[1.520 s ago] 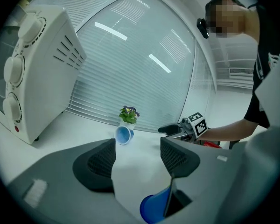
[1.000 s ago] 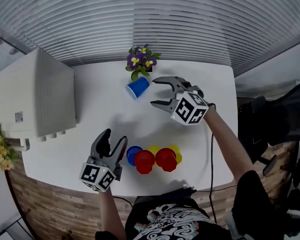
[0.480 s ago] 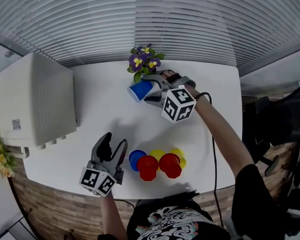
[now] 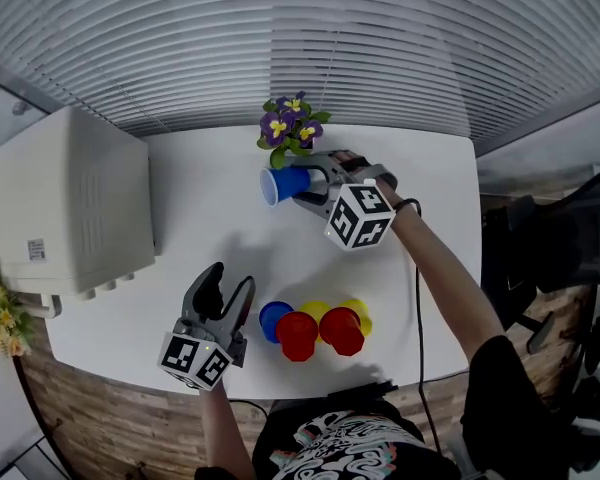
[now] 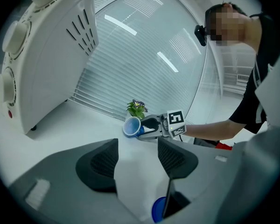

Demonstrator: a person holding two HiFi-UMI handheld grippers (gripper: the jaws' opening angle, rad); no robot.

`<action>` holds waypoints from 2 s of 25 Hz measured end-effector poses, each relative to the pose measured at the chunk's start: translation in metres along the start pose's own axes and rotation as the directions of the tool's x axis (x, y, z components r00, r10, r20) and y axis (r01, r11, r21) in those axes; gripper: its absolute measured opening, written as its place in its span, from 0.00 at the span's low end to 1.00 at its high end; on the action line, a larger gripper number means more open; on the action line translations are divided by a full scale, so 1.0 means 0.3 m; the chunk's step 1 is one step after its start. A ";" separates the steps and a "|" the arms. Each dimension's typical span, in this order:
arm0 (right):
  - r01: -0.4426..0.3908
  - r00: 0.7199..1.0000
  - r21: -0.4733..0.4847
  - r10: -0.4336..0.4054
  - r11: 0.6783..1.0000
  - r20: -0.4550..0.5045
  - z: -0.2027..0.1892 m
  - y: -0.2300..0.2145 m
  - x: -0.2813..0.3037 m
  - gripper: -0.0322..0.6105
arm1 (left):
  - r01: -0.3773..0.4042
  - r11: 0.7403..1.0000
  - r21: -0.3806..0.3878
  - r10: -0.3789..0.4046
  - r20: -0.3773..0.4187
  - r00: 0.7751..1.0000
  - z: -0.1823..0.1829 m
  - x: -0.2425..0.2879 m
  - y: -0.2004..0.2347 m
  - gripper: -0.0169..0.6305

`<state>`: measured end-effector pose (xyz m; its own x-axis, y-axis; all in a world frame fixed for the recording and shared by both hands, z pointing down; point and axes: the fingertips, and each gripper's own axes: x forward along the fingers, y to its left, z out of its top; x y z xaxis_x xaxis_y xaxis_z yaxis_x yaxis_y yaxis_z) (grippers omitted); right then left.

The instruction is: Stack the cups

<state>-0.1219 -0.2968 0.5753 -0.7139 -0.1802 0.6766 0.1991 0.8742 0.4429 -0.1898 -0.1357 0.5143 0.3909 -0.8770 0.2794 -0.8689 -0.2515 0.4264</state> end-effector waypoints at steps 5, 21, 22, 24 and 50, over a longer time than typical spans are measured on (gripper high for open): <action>0.031 0.999 0.059 -0.033 0.998 0.028 0.039 -0.001 -0.067 0.41 | 0.005 1.000 0.010 -0.005 0.002 1.000 0.015 0.004 -0.003 0.42; 0.075 0.996 -0.066 -0.072 0.995 0.052 0.276 0.112 -0.316 0.41 | 0.203 0.979 0.024 -0.203 -0.003 0.979 0.182 0.075 -0.184 0.56; 0.077 0.996 -0.087 -0.073 0.993 0.052 0.294 0.123 -0.328 0.41 | 0.215 0.977 0.016 -0.215 -0.001 0.977 0.194 0.075 -0.194 0.57; 0.083 0.996 -0.130 -0.076 0.988 0.052 0.331 0.146 -0.350 0.41 | 0.233 0.972 0.004 -0.233 -0.009 0.972 0.204 0.070 -0.213 0.59; 0.102 0.904 0.284 -0.208 0.953 0.373 0.712 0.274 -0.738 0.56 | 0.662 0.625 -0.414 -0.489 0.454 0.745 0.461 -0.206 -0.443 0.56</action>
<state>-0.0908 -0.0888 0.3362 -0.9375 -0.1761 0.3000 -0.0735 0.9431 0.3242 -0.1405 -0.1048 0.3212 0.5780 -0.7165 -0.3906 -0.1581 -0.5679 0.8078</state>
